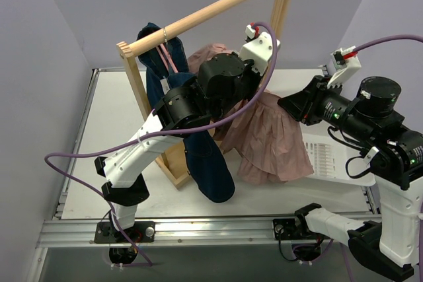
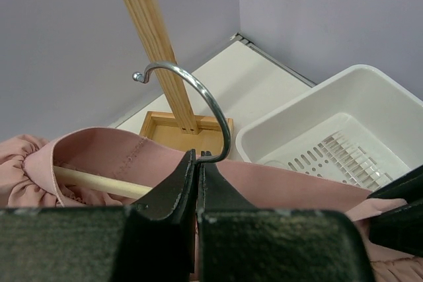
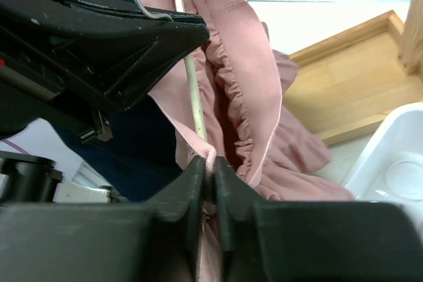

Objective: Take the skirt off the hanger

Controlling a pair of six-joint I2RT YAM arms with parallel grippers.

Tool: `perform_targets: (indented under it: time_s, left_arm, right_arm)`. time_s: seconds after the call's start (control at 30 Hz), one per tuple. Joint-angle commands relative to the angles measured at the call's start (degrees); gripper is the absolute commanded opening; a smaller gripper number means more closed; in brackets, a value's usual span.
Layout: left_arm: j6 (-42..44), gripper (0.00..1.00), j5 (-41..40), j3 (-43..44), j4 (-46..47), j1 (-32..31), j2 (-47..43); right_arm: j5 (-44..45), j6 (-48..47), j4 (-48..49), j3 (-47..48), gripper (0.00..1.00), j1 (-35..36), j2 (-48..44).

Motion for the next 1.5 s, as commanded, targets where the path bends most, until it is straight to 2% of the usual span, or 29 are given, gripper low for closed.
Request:
perform_targets:
  time_s: [0.0,0.13,0.3,0.67,0.93,1.27,1.47]
  left_arm:
    - [0.18,0.02,-0.77,1.93,3.52,-0.1,-1.12]
    - [0.18,0.02,-1.12,1.93,3.69,-0.1,-1.2]
    - [2.98,0.02,-3.93,-1.31,8.17,-0.1,-2.08]
    - [6.5,0.02,-10.96,-1.41,13.18,-0.1,0.11]
    - [7.56,0.02,-12.55,1.4,13.98,-0.1,0.82]
    - [6.16,0.02,-12.03,2.37,12.84,-0.1,-0.32]
    - [3.16,0.02,-10.09,-0.7,12.66,-0.89,-3.92]
  right_arm:
    - [-1.6,0.24,1.25,1.33,0.01,0.15,0.54]
    - [-2.31,0.15,0.9,0.98,0.0,0.15,0.01]
    - [-3.18,-0.28,-0.41,0.8,0.0,-0.02,-1.48]
    - [-4.86,-1.34,-11.48,-1.56,0.0,-0.02,-9.74]
    - [-5.38,-3.18,-19.83,-2.19,0.0,-1.08,-13.0]
    - [-6.79,-3.36,-19.84,-5.52,0.0,-3.63,-16.34]
    - [-7.76,-4.15,-16.78,-10.53,0.0,-6.52,-18.79]
